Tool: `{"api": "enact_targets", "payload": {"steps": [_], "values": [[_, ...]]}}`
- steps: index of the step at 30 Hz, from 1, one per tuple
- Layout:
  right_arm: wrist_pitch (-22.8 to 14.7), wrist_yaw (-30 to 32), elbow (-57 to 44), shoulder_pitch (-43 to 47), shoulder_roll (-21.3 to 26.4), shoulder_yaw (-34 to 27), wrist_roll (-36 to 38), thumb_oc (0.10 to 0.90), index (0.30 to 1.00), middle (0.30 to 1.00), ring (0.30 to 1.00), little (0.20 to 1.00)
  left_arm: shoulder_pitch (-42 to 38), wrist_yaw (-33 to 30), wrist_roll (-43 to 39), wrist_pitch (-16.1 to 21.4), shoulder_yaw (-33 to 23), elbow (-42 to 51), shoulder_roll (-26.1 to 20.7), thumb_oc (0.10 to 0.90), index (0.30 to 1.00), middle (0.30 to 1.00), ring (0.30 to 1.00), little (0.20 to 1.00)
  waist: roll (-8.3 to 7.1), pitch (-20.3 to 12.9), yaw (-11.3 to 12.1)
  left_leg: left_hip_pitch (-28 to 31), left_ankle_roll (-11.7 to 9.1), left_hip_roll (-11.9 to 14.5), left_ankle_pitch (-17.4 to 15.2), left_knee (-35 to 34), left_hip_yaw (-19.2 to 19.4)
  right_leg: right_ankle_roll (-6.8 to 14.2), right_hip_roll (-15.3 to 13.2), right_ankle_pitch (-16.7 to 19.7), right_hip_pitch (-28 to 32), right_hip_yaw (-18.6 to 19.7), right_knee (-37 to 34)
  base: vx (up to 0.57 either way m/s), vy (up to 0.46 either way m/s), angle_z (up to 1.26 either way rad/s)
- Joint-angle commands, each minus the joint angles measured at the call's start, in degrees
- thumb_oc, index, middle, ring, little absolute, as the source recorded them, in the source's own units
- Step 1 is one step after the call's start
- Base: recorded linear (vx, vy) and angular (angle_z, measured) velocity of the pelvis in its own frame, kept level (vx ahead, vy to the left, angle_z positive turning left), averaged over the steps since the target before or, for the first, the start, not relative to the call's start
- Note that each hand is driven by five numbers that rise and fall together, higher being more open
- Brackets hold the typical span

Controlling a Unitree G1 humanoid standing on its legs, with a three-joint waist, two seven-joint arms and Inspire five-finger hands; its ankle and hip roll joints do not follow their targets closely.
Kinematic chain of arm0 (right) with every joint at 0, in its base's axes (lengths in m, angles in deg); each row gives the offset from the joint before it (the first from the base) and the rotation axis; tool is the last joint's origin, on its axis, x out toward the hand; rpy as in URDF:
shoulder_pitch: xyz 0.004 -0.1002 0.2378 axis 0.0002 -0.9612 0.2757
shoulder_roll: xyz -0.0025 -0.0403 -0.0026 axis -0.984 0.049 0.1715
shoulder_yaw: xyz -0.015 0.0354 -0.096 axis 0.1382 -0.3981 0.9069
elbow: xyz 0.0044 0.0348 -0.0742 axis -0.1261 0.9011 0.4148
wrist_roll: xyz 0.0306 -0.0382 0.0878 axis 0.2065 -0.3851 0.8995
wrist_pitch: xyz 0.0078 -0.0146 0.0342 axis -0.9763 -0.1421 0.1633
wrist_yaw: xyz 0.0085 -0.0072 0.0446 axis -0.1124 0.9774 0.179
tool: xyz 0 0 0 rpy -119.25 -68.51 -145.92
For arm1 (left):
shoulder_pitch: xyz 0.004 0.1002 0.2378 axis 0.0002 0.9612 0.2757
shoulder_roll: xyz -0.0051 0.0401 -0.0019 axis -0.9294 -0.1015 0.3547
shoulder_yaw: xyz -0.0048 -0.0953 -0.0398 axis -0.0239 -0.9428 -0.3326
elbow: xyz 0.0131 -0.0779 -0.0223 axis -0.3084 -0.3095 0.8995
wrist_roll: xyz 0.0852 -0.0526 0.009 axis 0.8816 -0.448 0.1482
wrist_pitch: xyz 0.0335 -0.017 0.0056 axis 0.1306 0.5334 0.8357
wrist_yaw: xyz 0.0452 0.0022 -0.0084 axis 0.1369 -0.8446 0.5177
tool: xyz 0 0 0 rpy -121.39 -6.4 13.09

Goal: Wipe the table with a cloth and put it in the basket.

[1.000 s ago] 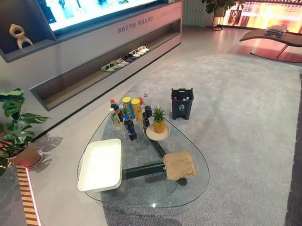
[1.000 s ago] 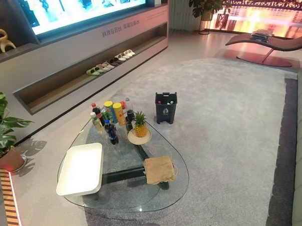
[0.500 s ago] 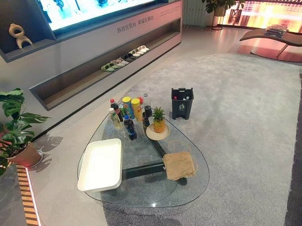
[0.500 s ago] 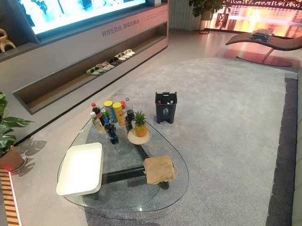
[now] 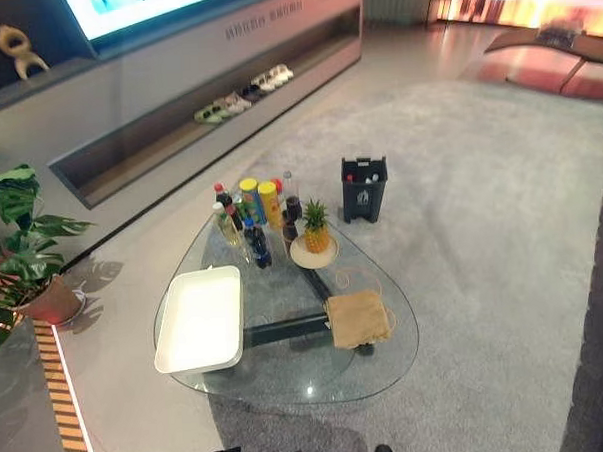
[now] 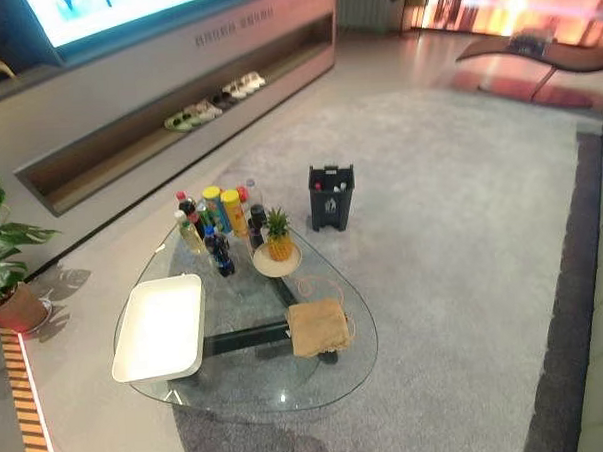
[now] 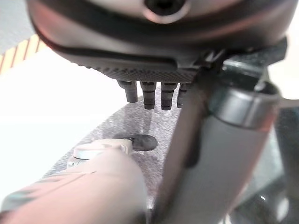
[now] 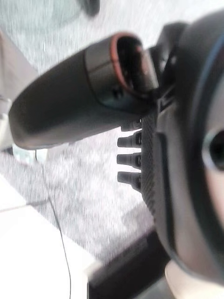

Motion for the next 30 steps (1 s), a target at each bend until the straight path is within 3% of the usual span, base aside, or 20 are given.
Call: {"api": "enact_targets", "payload": {"steps": [1,2,7,12,16,20,30], "values": [[1.84,1.16,0.85,4.79,2.36,3.2,0.78,0.8,0.9,0.9,0.9,0.9,-6.0,-1.97,-4.84,2.63,-0.24,-0.94,-4.2,0.8,0.9,0.9,0.9,0.9,-1.8,7.16,-1.12,-3.52,0.72,-2.3,-1.54,-0.09,0.88,2.71,-1.24,-1.69,-3.84,2.05,2.1,-0.43,-0.048,0.06],[2.12,1.72,0.17,6.22,2.72,4.16,2.51,0.8,0.9,0.9,0.9,0.9,-8.04,-2.48,-6.39,2.45,-0.3,-0.92,-4.81,0.8,0.9,0.9,0.9,0.9,-1.88,9.61,-0.96,-5.44,1.0,-2.59,-0.8,-0.09,0.45,2.24,-0.72,-1.47,-5.86,2.57,2.73,-0.32,-0.06,0.07],[2.08,2.49,-0.52,7.44,3.03,4.54,4.49,0.8,0.9,0.9,0.9,0.9,-9.21,-1.71,-7.2,3.06,-0.72,-1.38,-5.39,0.8,0.9,0.9,0.9,0.9,-2.01,12.77,-0.66,-8.13,1.36,-3.12,-0.07,1.45,-0.36,1.62,-0.41,-2.24,-9.25,2.64,6.09,-0.16,-0.014,-0.02],[1.53,2.45,-1.64,9.03,4.32,4.67,6.46,0.8,0.9,0.9,0.9,0.9,-11.66,-2.2,-10.98,3.71,-0.25,0.48,-6.36,0.8,0.9,0.9,0.9,0.9,-2.09,17.32,-1.09,-19.07,1.03,-4.56,-1.13,13.29,-0.62,0.53,-0.57,-4.65,-19.0,1.63,16.6,-0.19,-0.007,-0.01],[2.12,3.13,-3.3,10.31,4.23,5.24,7.36,0.8,0.9,0.9,0.9,0.9,-12.35,-2.6,-11.99,3.37,0.11,2.27,-6.23,0.8,0.9,0.9,0.9,0.9,-2.03,19.05,-1.28,-26.38,1.27,-5.41,-3.38,21.74,-0.12,-0.27,-0.49,-6.77,-25.64,1.29,23.37,-0.11,-0.007,0.05],[2.41,3.78,-4.37,11.37,4.52,5.51,7.59,0.8,0.9,0.9,0.9,0.9,-12.38,-3.16,-13.19,4.08,0.41,3.13,-6.12,0.8,0.9,0.9,0.9,0.9,-1.98,20.19,-1.1,-32.34,1.36,-4.65,-5.73,28.84,-0.08,-1.03,-0.15,-9.29,-31.37,1.31,30.2,-0.04,-0.007,0.03],[0.58,6.79,-5.22,12.62,4.94,6.08,7.7,0.8,0.9,0.9,0.9,0.9,-12.44,-3.31,-16.08,6.17,1.28,4.82,-5.89,0.8,0.9,0.9,0.9,0.9,-1.41,20.24,-0.23,-42.07,1.71,-3.22,-7.4,34.88,-0.63,-1.95,0.75,-11.88,-41.31,0.72,37.93,0.01,-0.031,-0.01]]}}
